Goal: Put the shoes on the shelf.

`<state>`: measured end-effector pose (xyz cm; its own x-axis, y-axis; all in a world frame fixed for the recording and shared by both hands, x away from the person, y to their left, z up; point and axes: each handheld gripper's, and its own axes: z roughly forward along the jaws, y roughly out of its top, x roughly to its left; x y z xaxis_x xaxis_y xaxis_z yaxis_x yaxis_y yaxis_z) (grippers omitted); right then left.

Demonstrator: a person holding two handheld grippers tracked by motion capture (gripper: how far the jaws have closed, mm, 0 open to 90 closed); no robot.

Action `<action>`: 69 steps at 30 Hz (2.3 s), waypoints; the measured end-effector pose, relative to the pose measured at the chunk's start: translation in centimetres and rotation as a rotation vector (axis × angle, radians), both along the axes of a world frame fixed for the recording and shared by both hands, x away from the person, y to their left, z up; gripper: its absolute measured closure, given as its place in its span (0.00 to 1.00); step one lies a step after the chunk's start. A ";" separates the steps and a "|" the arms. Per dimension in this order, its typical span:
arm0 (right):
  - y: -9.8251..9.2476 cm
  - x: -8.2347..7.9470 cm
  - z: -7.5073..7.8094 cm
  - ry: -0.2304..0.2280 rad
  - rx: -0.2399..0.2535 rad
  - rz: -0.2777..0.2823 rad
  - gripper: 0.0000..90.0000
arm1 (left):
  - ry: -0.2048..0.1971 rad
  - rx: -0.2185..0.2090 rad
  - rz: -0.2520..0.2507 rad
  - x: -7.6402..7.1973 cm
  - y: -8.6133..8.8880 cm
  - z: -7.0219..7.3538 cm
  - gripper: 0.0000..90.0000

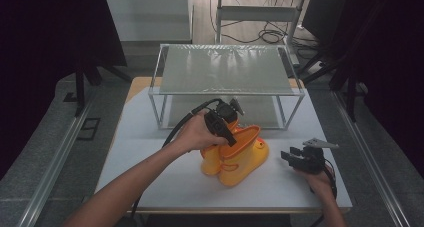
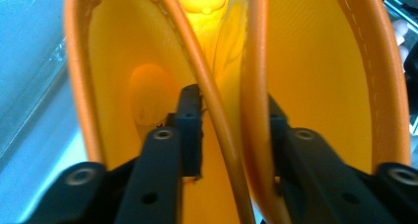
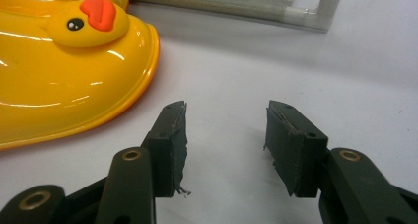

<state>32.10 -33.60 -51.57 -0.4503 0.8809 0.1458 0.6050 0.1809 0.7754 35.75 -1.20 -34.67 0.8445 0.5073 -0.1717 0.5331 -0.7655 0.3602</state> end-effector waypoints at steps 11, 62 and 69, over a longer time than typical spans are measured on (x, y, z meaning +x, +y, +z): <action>-0.1 0.0 0.0 0.003 0.001 -0.003 0.56 | 0.036 -0.044 0.014 0.8 0.8 -0.1 0.91; -0.6 0.1 0.0 -0.003 0.008 -0.032 0.56 | 0.059 -0.415 0.052 1.0 9.7 12.1 0.92; -0.6 0.2 0.0 -0.002 0.018 -0.039 0.56 | 0.066 -0.435 0.065 1.5 10.1 13.5 0.92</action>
<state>32.25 -34.20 -51.55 -0.4155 0.8952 0.1613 0.6102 0.1428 0.7793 37.22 8.94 -21.21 0.7932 0.4278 -0.4334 0.6079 -0.5144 0.6049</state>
